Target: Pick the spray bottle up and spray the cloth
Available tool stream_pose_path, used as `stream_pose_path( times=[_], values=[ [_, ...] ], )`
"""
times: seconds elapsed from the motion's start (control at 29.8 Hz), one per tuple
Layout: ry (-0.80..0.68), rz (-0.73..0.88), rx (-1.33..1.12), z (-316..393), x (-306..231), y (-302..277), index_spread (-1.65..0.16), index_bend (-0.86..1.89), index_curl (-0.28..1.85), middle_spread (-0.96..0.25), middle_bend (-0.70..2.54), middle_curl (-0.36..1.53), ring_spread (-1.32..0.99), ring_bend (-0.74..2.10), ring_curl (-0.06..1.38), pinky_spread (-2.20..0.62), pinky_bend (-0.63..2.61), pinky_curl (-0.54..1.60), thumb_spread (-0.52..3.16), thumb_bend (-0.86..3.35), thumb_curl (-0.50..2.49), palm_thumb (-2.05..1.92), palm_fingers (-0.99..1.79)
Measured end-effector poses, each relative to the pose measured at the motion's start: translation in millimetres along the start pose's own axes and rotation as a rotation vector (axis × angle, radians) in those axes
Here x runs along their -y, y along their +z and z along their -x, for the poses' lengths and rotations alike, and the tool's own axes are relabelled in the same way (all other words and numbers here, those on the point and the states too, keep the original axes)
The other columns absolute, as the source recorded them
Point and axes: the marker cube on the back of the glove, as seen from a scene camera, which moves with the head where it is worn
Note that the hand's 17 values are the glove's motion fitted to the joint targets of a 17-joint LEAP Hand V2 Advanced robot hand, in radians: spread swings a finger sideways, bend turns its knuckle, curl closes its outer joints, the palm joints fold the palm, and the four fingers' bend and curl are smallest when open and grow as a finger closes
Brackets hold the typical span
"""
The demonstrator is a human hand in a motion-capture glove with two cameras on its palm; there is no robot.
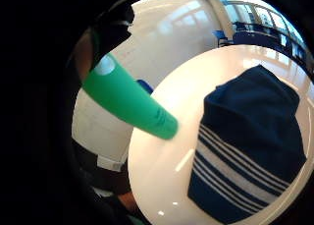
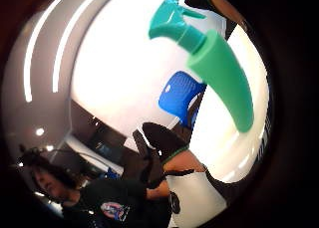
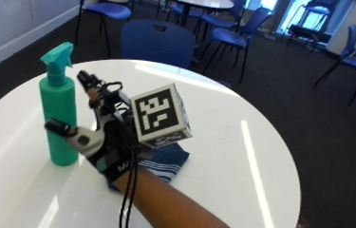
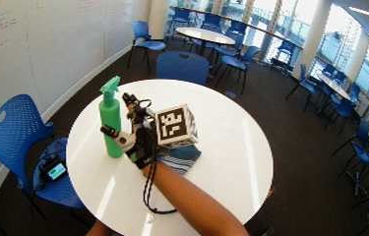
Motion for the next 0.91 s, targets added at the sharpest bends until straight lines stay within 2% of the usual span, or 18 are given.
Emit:
stream_pose_path(
  times=[0.2,0.44,0.7,0.91],
  values=[
    [-0.181,0.220,0.000,44,-40,10,-0.46,0.12,0.32,-0.12,0.15,0.32,-0.11,0.28,0.32,0.14,0.28,0.34,0.93,-0.05,0.35,0.41,0.43],
    [-0.354,0.356,-0.026,85,-67,2,-0.48,0.16,0.30,-0.11,0.17,0.31,-0.08,0.29,0.32,0.17,0.28,0.34,0.93,-0.04,0.34,0.38,0.44],
    [-0.415,0.489,-0.091,87,-98,-4,-0.48,0.18,0.31,-0.10,0.18,0.31,-0.06,0.30,0.32,0.19,0.23,0.33,0.93,-0.03,0.33,0.37,0.48],
    [-0.425,0.526,-0.146,81,-106,-16,-0.47,0.18,0.32,-0.09,0.17,0.30,-0.05,0.29,0.31,0.19,0.21,0.33,0.93,-0.04,0.32,0.35,0.51]
  ],
)
